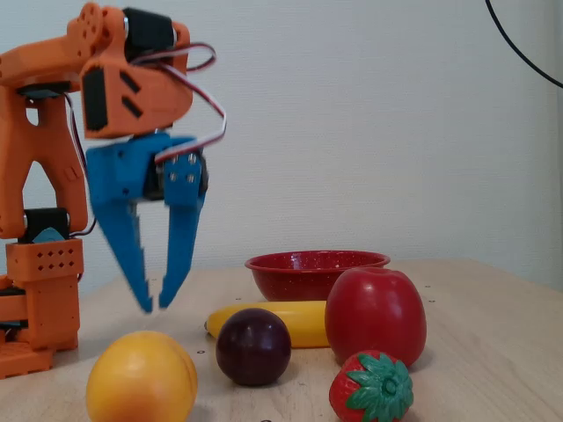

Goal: Put the peach in the red bowl.

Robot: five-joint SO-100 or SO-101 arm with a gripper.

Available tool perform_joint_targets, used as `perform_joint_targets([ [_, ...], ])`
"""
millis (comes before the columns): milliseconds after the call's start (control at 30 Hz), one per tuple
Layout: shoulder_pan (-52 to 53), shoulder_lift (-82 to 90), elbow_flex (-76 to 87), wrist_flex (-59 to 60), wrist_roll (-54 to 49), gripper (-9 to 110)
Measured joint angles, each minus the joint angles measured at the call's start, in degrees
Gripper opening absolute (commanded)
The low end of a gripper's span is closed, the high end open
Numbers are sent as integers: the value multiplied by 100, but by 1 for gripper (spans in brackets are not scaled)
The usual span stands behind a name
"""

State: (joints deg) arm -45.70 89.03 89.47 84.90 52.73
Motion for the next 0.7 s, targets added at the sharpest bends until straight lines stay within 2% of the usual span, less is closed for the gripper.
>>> perform_joint_targets([
  [200,-457,-360,-211,62,668,36],
  [400,-958,-527,-519,308,1450,51],
  [700,-1529,-765,-659,527,2426,58],
])
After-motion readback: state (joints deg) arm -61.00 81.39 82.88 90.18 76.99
